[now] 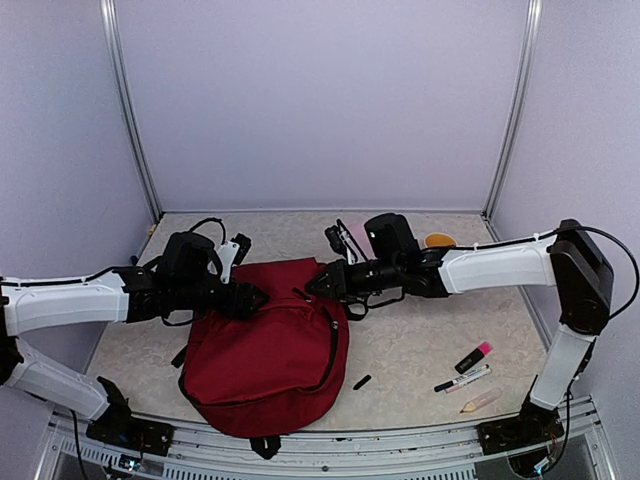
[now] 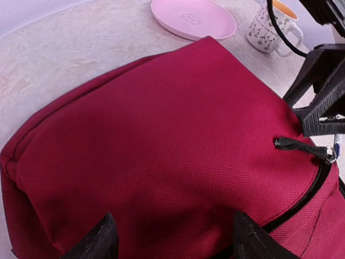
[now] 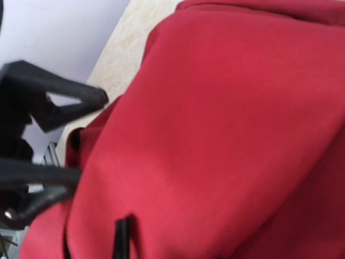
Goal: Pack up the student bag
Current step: Pick up the student bag from the center of the board, then pick up the lower front pocket of the student bag.
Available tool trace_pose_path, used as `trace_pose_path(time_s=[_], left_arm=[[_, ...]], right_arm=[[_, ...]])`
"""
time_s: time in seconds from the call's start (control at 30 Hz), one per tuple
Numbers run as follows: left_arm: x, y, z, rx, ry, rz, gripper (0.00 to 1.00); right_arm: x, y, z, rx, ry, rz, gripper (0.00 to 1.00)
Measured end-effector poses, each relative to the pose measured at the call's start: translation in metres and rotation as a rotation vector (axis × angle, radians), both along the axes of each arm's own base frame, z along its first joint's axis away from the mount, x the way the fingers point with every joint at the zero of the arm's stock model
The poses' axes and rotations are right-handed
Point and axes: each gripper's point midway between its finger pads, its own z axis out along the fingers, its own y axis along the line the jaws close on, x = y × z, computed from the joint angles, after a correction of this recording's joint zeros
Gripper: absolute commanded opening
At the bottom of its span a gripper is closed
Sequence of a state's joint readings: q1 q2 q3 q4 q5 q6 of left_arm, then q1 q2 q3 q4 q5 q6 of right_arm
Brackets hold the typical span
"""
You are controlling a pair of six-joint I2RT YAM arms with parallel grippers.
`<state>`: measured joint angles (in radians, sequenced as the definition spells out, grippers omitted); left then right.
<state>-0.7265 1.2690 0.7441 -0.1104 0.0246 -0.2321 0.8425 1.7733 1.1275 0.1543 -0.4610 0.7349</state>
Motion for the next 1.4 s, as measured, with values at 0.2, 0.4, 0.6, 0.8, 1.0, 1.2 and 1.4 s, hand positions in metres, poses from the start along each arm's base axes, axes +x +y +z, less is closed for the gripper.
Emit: trace_pose_path(time_s=[0.2, 0.4, 0.6, 0.8, 1.0, 1.2, 1.4], left_arm=[[-0.023, -0.026, -0.001, -0.014, -0.028, -0.108, 0.53], [-0.071, -0.07, 0.008, 0.012, -0.123, -0.32, 0.47], [-0.105, -0.08, 0.026, 0.012, -0.189, -0.438, 0.44], [-0.137, -0.075, 0.098, -0.174, -0.3, -0.548, 0.3], [-0.089, -0.046, 0.114, -0.247, -0.263, -0.412, 0.31], [-0.075, -0.035, 0.1, -0.29, -0.166, -0.364, 0.46], [-0.077, -0.047, 0.079, -0.297, -0.076, -0.403, 0.39]], right_arm=[[-0.007, 0.014, 0.002, 0.014, -0.008, 0.064, 0.07], [-0.024, 0.033, 0.008, 0.007, -0.059, 0.17, 0.0], [-0.044, 0.04, 0.013, 0.007, -0.114, 0.261, 0.0], [-0.055, 0.039, 0.042, 0.047, -0.224, 0.323, 0.0], [-0.063, 0.039, 0.046, 0.046, -0.273, 0.368, 0.0], [-0.065, 0.038, 0.051, 0.051, -0.302, 0.383, 0.0], [-0.067, 0.039, 0.052, 0.051, -0.317, 0.393, 0.0]])
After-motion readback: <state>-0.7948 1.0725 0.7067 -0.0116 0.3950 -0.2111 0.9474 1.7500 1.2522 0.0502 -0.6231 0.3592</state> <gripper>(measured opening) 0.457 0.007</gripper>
